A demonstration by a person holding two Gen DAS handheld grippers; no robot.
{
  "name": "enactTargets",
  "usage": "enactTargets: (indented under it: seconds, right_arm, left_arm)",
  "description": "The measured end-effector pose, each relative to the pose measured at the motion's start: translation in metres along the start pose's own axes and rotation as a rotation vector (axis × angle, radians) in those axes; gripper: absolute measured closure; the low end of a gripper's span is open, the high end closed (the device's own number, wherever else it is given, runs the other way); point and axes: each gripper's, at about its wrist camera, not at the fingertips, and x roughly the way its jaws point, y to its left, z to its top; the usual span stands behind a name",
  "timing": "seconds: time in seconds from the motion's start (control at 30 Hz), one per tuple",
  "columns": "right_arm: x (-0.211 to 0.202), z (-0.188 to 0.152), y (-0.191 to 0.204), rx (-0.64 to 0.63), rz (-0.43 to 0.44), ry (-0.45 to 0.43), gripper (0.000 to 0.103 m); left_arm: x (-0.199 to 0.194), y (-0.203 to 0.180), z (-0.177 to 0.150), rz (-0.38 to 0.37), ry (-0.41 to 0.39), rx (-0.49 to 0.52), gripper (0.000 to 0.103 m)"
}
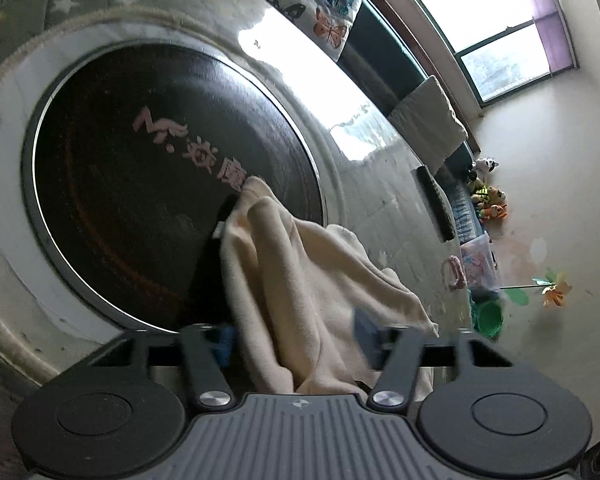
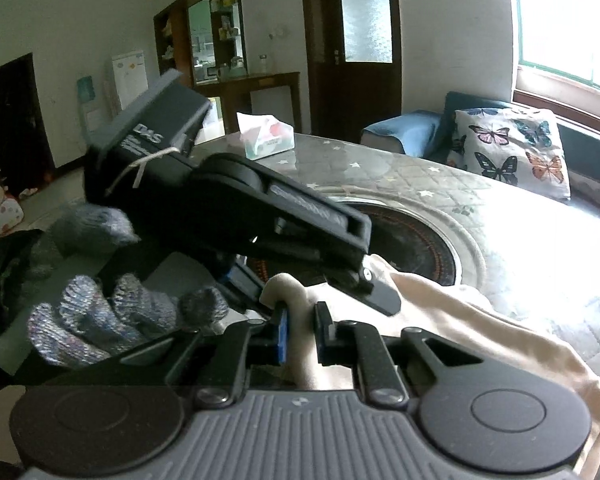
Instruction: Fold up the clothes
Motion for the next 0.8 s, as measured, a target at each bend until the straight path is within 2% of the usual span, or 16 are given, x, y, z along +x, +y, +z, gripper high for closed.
enactTargets:
  seconds: [0.1,0.3,0.47,0.7,0.8]
  right_arm:
    - [0.000,-0.002,0.001,0.000,0.004,0.001,0.091]
    - [-0.010,-0.009,-0.006,0.040,0.010,0.006,0.088]
    - [-0.027,-0.022,-0.033,0.116,-0.102,0.019,0.088]
    - [-0.048,-0.060,-0.091,0.274,-0.302,0.070,0.088]
    - [-0.058,-0.066,-0.106,0.321,-0.312,0.058,0.090]
  left_arm:
    - [0.003,0.002,0.000,0.001,0.005,-0.006,0.077]
    - [0.003,0.003,0.000,0.012,-0.005,0.018,0.083]
    - [0.001,0.006,-0.001,0.015,-0.015,0.028,0.083]
    - [0.000,0.004,-0.004,0.029,-0.029,0.046,0.083]
    - [0.000,0.003,-0.004,0.036,-0.029,0.053,0.083]
